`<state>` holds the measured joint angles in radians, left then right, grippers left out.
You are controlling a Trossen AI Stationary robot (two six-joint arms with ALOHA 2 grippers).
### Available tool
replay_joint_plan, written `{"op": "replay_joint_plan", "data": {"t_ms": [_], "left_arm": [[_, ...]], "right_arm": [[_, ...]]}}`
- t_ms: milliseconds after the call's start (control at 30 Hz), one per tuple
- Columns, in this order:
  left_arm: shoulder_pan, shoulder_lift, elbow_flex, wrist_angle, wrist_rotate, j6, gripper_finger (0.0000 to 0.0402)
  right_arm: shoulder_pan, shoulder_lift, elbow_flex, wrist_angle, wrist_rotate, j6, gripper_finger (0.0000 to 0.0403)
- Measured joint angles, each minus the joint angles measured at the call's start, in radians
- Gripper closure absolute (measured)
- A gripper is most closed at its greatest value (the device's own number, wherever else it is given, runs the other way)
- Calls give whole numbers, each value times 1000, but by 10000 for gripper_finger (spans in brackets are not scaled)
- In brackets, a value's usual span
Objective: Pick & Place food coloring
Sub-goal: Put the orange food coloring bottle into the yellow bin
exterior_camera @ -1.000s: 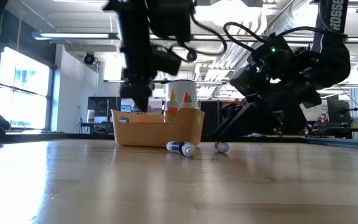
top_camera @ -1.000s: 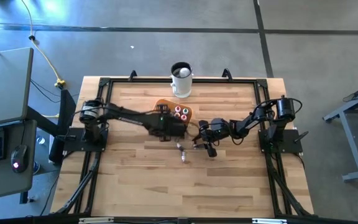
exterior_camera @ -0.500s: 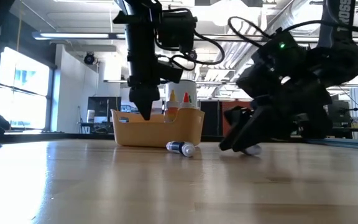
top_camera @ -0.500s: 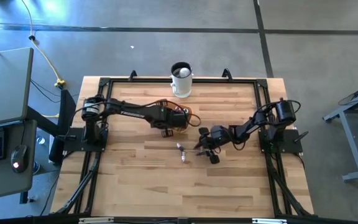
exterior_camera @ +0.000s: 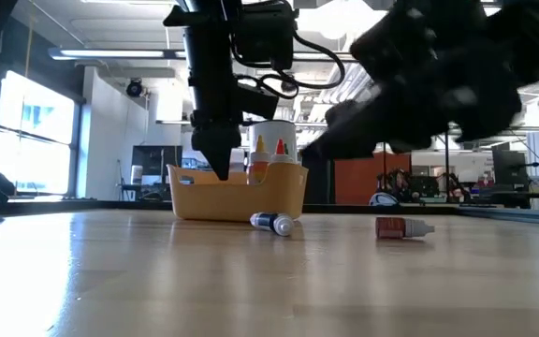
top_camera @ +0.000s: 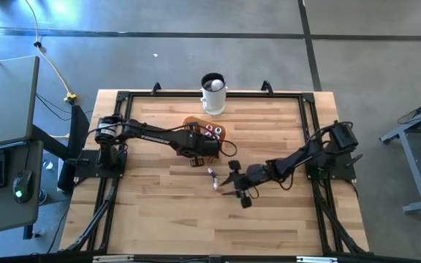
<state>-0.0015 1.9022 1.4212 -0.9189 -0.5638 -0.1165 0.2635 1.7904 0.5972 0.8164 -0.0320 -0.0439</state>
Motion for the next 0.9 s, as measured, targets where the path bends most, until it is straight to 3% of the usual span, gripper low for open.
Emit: {"op": "replay_joint_plan", "data": {"t_ms": [67,200,333,567,900], "left_arm": [[-9,0,0,-8,1,-6,266],[-26,0,0,-26,12,-25,266],[-40,0,0,-25,12,-42,266],[-38,-1,0,-25,13,-46,266],[-38,-1,0,-23,14,-47,266]], "right_arm": [[2,-36,32,-107,59,41,244],[13,-94,102,-502,175,134,244],[51,-112,170,-778,217,267,244],[136,-111,224,-911,263,341,244],[144,-84,223,-1080,334,438,244]]}}
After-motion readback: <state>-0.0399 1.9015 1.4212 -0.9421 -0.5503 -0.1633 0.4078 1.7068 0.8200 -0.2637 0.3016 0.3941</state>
